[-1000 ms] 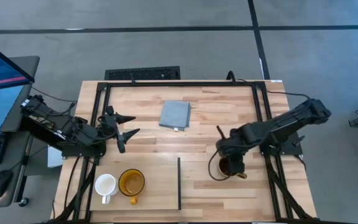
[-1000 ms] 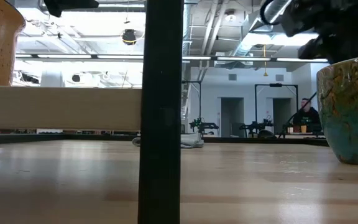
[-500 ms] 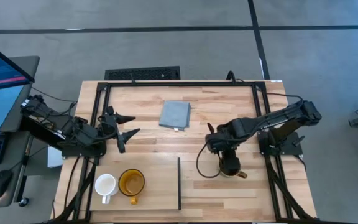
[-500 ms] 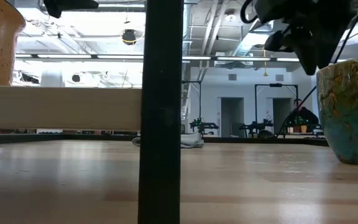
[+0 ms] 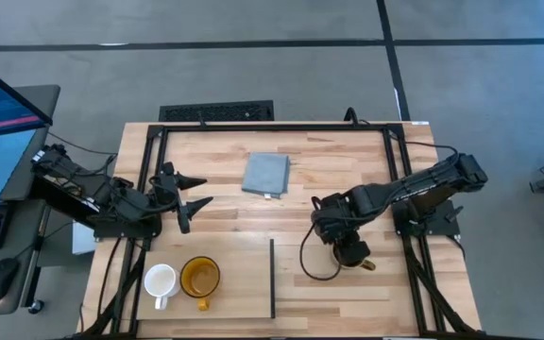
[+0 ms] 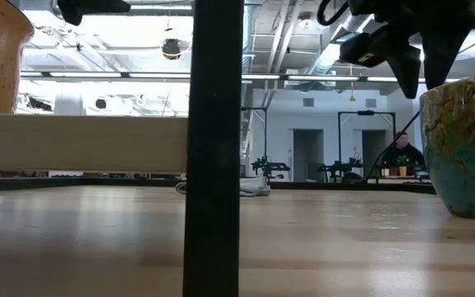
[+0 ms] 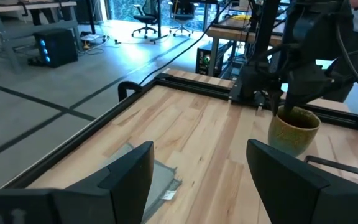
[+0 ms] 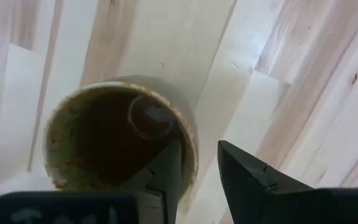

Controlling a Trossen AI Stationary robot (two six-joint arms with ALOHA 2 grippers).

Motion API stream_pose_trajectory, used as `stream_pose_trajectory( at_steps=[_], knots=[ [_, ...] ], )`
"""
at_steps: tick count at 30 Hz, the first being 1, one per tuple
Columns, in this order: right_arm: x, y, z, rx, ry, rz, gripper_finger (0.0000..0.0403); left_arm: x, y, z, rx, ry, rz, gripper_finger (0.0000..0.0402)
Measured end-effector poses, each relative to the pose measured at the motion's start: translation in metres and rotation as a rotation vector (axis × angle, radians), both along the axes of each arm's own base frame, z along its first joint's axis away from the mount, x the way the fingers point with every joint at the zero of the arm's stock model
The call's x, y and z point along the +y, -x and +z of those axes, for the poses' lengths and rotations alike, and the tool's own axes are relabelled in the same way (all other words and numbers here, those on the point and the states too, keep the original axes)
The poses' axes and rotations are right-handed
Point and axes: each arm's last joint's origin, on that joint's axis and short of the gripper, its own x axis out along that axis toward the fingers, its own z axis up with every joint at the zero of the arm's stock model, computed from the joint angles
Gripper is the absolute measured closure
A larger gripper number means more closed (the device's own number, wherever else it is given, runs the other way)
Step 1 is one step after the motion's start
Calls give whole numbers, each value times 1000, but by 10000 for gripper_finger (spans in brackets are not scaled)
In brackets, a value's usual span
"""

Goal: Stack small to large cups/mugs on shelf
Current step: Put the green patterned mug on the shelf

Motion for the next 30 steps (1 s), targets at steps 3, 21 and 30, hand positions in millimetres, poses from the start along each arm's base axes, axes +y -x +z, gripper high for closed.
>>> stream_pose_trajectory(
  at_steps=[3, 21, 30],
  knots=[
    [3, 0, 0, -14, -1, 37, 275, 0, 0, 0, 0, 5, 1, 154],
    [9, -9, -19, 39, 23, 111, 275, 0, 1, -2, 7, 28, 8, 154],
    [5, -15, -33, 120, 46, 89, 275, 0, 1, -3, 21, 21, 7, 154]
  ],
)
